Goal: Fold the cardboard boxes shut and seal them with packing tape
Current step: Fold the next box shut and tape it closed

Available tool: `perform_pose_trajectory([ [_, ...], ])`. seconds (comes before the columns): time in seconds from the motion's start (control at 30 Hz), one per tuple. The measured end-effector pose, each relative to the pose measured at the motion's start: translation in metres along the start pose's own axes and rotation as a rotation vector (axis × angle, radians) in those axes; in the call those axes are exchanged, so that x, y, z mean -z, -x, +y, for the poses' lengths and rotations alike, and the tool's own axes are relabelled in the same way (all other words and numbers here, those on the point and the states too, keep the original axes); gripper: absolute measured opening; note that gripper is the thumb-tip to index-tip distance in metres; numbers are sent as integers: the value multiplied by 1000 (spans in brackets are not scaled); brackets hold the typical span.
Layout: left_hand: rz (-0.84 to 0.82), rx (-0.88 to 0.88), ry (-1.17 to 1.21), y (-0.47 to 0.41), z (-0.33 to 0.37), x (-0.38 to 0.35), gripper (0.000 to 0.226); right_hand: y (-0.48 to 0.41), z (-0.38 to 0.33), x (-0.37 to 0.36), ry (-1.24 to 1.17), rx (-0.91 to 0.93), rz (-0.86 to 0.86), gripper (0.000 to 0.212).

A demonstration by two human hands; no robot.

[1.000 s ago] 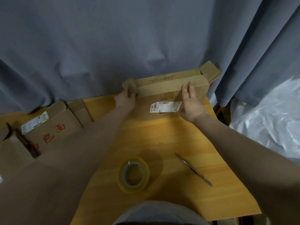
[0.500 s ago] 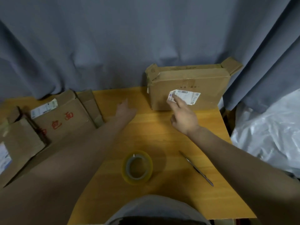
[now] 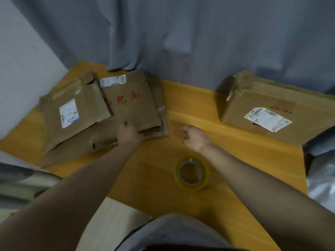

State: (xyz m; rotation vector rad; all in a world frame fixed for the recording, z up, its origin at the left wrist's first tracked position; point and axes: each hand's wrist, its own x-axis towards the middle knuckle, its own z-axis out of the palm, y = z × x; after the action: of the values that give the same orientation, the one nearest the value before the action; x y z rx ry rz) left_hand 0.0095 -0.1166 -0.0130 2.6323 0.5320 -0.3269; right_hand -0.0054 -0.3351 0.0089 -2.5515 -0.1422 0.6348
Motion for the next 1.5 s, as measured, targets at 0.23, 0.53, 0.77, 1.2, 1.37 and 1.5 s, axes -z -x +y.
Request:
perform_pose_trajectory([
  [0.23, 285, 99, -9, -30, -61, 40, 55, -43, -81, -20, -70, 121, -27, 40],
  [0.53, 111, 93, -259, -94, -104, 56, 82, -79, -141, -19, -164, 140, 15, 35],
  [0.77, 176, -28, -508, -96, -118, 72, 70, -83, -144, -22, -272, 91, 5, 32],
  [1.2, 557, -401, -501, 21, -67, 126, 68, -49, -186, 32, -1145, -67, -187, 40],
  [1.37, 554, -851, -223, 53, -33, 81, 48, -23, -165, 49, -955, 15, 52, 10],
  [1.5, 425, -915, -145, 72, -11, 75, 71, 10, -113, 91, -803, 44, 106, 11],
])
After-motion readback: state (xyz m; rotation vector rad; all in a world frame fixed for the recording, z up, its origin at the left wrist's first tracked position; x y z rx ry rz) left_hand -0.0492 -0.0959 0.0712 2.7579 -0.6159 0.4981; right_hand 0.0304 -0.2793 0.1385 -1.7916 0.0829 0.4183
